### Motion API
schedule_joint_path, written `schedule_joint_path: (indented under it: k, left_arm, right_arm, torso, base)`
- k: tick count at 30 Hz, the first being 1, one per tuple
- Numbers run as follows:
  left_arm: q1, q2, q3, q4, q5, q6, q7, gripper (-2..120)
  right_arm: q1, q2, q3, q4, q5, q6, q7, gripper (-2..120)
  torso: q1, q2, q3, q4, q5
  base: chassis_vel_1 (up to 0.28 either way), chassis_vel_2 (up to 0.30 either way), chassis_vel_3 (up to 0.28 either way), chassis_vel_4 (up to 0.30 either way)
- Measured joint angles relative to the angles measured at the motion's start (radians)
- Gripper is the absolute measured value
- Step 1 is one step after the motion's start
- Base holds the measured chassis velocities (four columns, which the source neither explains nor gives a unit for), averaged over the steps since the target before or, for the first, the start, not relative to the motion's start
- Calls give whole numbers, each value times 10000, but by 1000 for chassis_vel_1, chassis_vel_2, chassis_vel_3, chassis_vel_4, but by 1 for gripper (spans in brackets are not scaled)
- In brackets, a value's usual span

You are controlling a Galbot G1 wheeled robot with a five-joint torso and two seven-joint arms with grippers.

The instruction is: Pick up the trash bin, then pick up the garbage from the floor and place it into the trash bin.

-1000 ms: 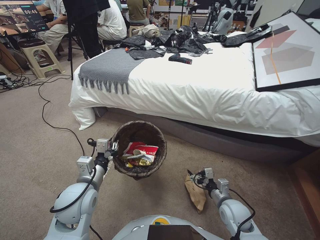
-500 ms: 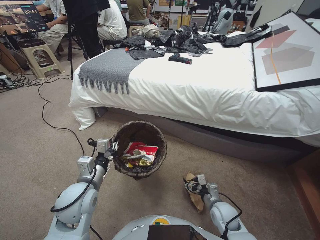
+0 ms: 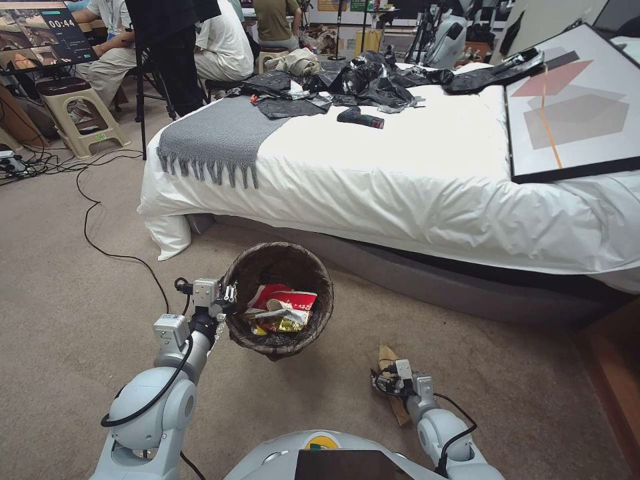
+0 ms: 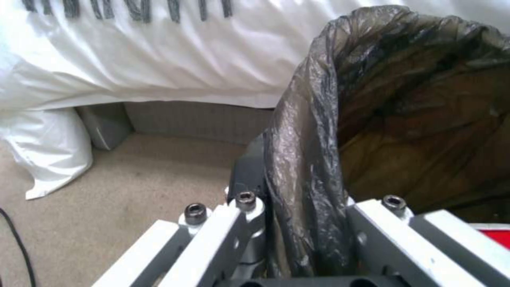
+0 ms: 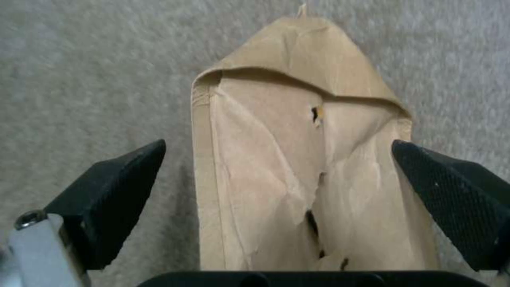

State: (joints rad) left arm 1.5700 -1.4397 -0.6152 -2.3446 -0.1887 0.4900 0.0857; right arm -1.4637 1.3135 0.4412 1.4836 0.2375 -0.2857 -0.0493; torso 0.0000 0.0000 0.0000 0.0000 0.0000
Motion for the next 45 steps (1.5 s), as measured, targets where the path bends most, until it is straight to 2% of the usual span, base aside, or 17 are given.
schedule_joint_path:
  k: [15, 19, 22, 24, 26, 28, 29, 30, 32, 33, 35, 36, 39, 40, 45]
  left_arm:
    - [-23, 13, 9, 1, -14, -13, 9, 7]
    - [-24, 14, 9, 22, -13, -36, 9, 7]
    - [-25, 12, 11, 27, -11, -44, 8, 7]
    - [-25, 12, 11, 27, -10, -45, 8, 7]
    - [-24, 11, 7, 26, -9, -45, 7, 7]
    - [-24, 11, 6, 26, -8, -45, 7, 7]
    - [-18, 11, 3, 25, -1, -47, 7, 7]
    - [-18, 11, 3, 25, -1, -47, 7, 7]
    - [-14, 11, 5, 21, 6, -55, 6, 7]
    - [-14, 11, 5, 21, 6, -55, 6, 7]
    - [-19, 11, 14, 13, 21, -57, 6, 7]
    - [-19, 11, 14, 13, 21, -57, 6, 7]
    - [-28, 6, 50, 8, 38, -56, 5, 7]
    - [-28, 6, 50, 8, 38, -56, 5, 7]
    - [-28, 4, 62, -1, 52, -50, 4, 7]
  right_arm:
    - [26, 91, 179, -316, -23, 208, 47, 100]
    - [12, 91, 201, -330, -36, 243, 40, 96]
    - [1, 92, 209, -336, -83, 301, 41, 82]
    - [-2, 91, 209, -335, -103, 324, 41, 80]
    - [-12, 91, 213, -312, -185, 404, 42, 68]
    - [-14, 91, 214, -308, -191, 408, 42, 67]
    - [-26, 90, 220, -288, -234, 443, 43, 58]
    - [-26, 90, 220, -288, -234, 443, 43, 58]
    - [-48, 92, 224, -264, -337, 526, 36, 47]
    - [-48, 92, 224, -264, -337, 526, 36, 47]
    - [-92, 91, 239, -221, -402, 578, 7, 35]
    - [-92, 91, 239, -221, -402, 578, 7, 35]
    - [-128, 93, 280, -197, -468, 638, -34, 20]
    - [-128, 93, 280, -197, -468, 638, -34, 20]
    - [-142, 109, 357, -202, -572, 724, -82, 3]
  torso:
    - [0, 0, 0, 0, 0]
    - [0, 0, 0, 0, 0]
    - [0, 0, 0, 0, 0]
    - [0, 0, 0, 0, -1]
    - [0, 0, 0, 0, -1]
    - [0, 0, 0, 0, -1]
    - [0, 0, 0, -1, -2]
    - [0, 0, 0, -1, -2]
    - [0, 0, 0, -1, -2]
    - [0, 0, 0, -1, -2]
    - [0, 0, 0, -1, -3]
    - [0, 0, 0, -1, -3]
    - [0, 0, 0, -1, -2]
    - [0, 0, 0, -1, -2]
    - [0, 0, 0, 2, 1]
  base:
    - [0, 0, 0, 0]
    - [0, 0, 0, 0]
    - [0, 0, 0, 0]
    - [0, 0, 0, 0]
    - [0, 0, 0, 0]
    - [0, 0, 0, 0]
    - [0, 0, 0, 0]
    - [0, 0, 0, 0]
    - [0, 0, 0, 0]
    - [0, 0, 0, 0]
    - [0, 0, 0, 0]
    - [0, 0, 0, 0]
    - [0, 0, 0, 0]
    - [0, 0, 0, 0]
    - [0, 0, 0, 0]
